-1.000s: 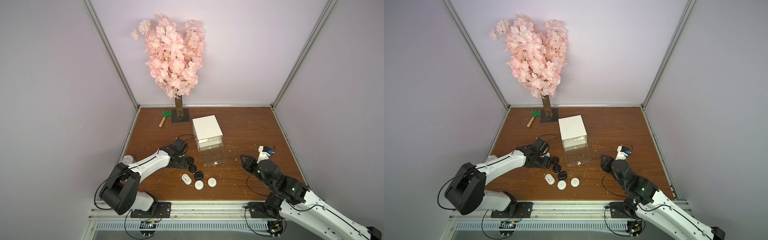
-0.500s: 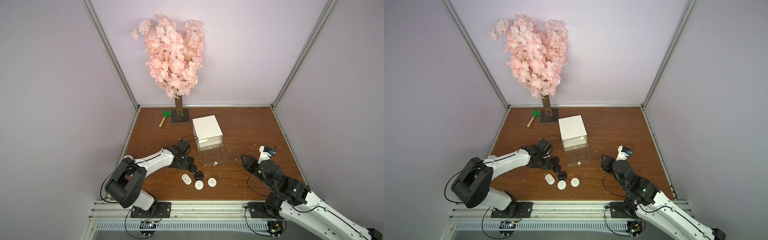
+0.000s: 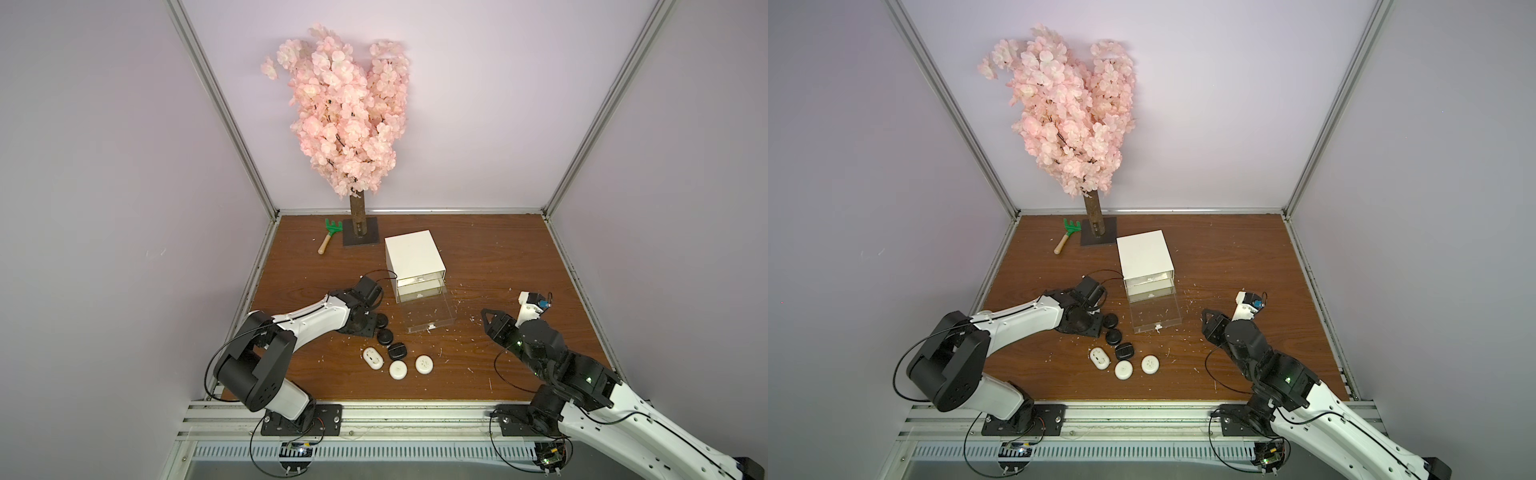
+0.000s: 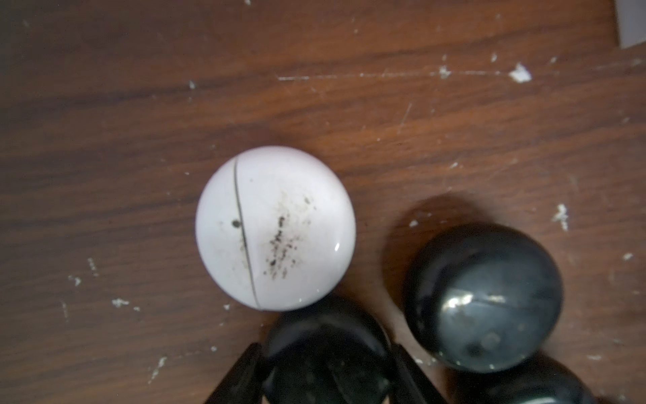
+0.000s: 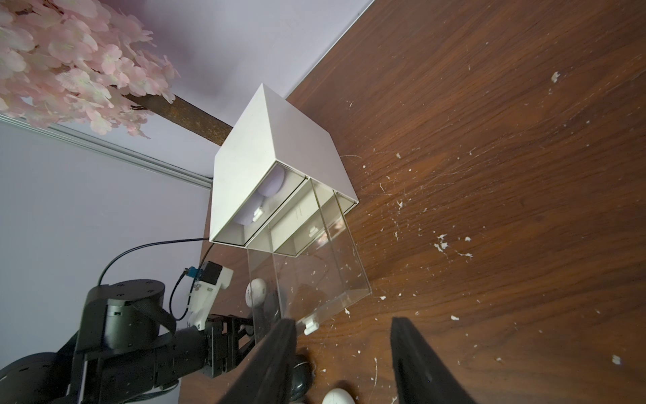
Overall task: Put the bluetooth earphones in the drawer according to color
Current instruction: Pick up the Bluetooth earphone from the center of the board, then place the bluetooth earphone in the drawer.
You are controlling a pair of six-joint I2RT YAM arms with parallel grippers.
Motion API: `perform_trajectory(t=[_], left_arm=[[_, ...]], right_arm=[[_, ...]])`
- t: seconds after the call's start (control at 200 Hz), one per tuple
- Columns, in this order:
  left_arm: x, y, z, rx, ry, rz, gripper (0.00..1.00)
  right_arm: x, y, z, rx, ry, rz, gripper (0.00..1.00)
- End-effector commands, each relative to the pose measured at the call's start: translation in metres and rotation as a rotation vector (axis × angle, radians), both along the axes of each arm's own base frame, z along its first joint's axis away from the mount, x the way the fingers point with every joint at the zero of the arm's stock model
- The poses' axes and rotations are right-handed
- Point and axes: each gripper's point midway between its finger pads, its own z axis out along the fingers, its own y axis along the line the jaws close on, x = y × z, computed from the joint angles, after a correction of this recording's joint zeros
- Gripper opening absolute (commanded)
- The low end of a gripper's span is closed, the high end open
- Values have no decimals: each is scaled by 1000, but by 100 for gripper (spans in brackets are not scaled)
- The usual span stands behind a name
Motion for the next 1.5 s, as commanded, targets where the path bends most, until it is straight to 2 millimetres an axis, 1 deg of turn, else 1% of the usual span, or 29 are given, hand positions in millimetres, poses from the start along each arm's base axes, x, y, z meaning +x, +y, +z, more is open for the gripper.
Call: perform_trajectory(t=[0.0,0.05,0.205,0.265,0.45,0.596,0.706,0.786,0.921,1.016,1.141,1.241,1.361,1.421,1.466,1.476,1.491], left_arm=[[-1,-8,11,-30,-12,-32,51],[-2,-8,16,-37,-21,-35,49],[-2,-7,37,-55,-57,-40,47],[-2,-7,49,-70,-78,-37,46],[-2,-17,85,-148,-127,-58,44],[6,-38,120,-213,-195,-90,43],[8,-63,135,-230,-219,-145,43],[9,-80,140,-229,-225,-179,43],[12,-102,149,-228,-243,-229,43],[12,-118,151,-212,-247,-291,43],[13,-137,147,-147,-234,-415,43],[18,-143,140,-89,-211,-498,43],[24,-157,136,-66,-196,-599,44],[27,-162,129,-42,-180,-652,45],[26,-163,119,-28,-151,-667,45],[29,-168,125,-41,-167,-669,45],[30,-171,126,-49,-166,-673,45]], right_arm=[[3,1,13,7,-26,2,51],[3,1,13,9,-25,2,51],[4,2,15,6,-27,4,51],[4,2,16,5,-27,2,51],[5,1,19,-3,-33,-5,51],[7,-1,21,-17,-37,-13,51],[7,-1,22,-20,-40,-14,51],[7,-2,21,-21,-35,-17,51],[6,-3,20,-16,-34,-18,51],[6,-4,20,-16,-35,-20,51],[6,-5,20,-24,-33,-20,51],[6,-5,20,-23,-37,-19,51],[6,-8,20,-19,-41,-26,51],[5,-9,20,-16,-44,-27,51],[5,-9,21,-13,-48,-26,51],[5,-9,21,-14,-49,-26,51],[5,-9,22,-12,-50,-25,51]])
